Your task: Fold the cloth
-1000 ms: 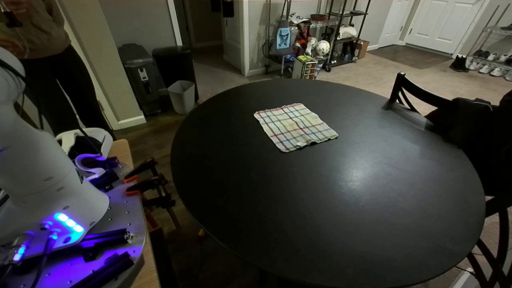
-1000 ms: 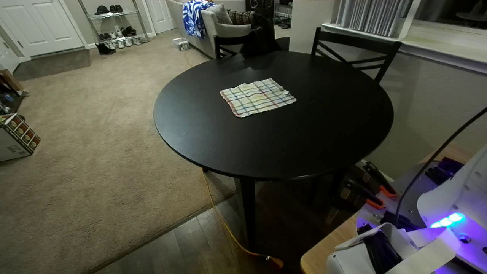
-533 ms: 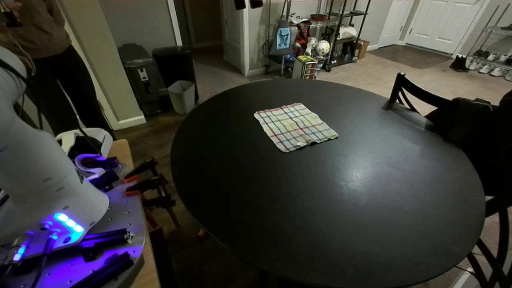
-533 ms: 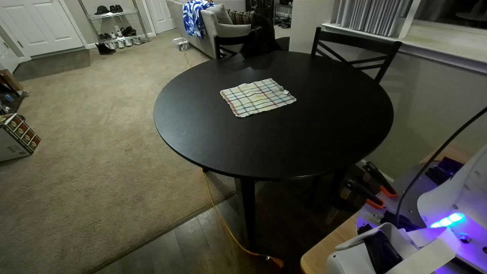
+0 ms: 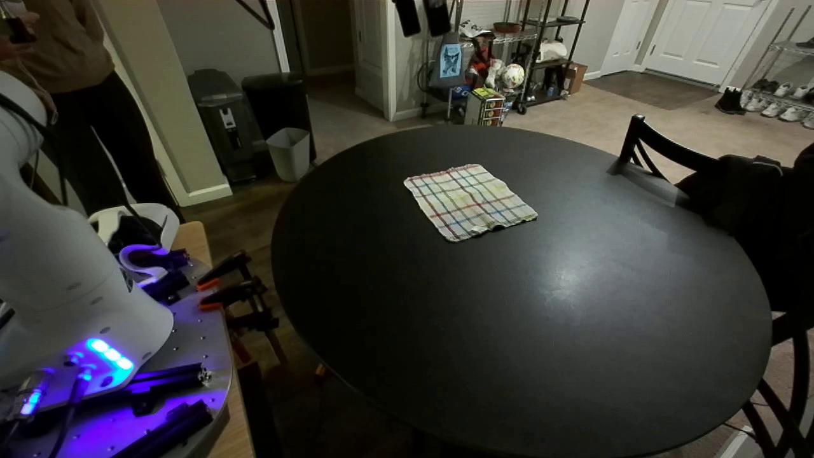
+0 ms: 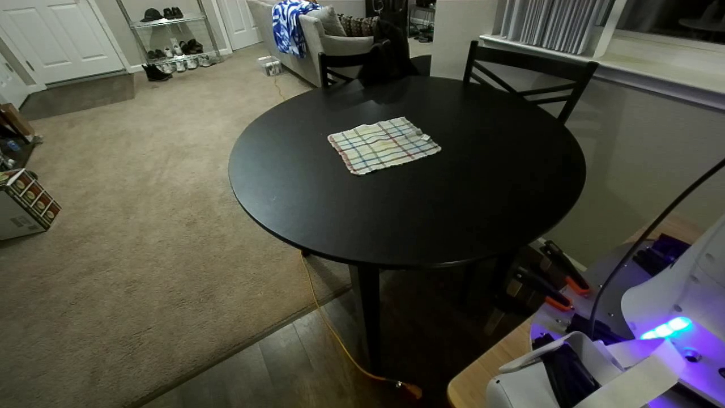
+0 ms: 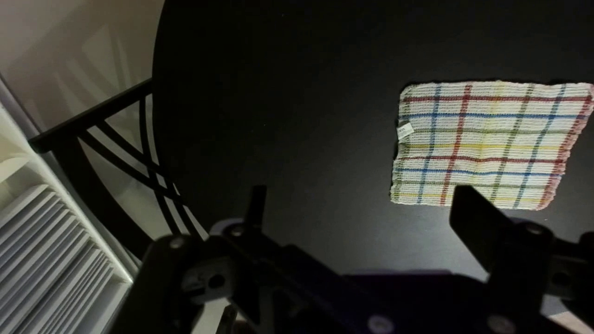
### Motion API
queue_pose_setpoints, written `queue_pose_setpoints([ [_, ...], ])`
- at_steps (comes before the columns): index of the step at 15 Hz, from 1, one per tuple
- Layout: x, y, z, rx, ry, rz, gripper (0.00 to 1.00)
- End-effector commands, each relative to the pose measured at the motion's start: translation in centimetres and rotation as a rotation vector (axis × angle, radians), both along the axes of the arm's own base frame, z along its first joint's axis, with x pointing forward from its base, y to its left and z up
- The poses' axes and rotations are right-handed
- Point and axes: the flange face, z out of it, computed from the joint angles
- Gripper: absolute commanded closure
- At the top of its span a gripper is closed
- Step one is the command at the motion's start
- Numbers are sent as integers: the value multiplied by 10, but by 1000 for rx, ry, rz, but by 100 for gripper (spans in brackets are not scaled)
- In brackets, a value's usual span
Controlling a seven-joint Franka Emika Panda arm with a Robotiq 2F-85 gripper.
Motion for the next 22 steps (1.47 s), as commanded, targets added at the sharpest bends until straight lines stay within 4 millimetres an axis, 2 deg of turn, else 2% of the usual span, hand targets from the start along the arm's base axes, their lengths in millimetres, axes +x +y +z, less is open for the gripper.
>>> queue_pose_setpoints([
  [1, -5, -3, -5, -20, -35, -19, 0],
  [9, -3, -3, -5, -26, -48, -26, 0],
  [12, 18, 0, -16, -21, -46, -11, 0],
  [19, 60, 8, -62, -19, 12, 39, 0],
  [22, 74, 7, -69, -18, 31, 39, 0],
])
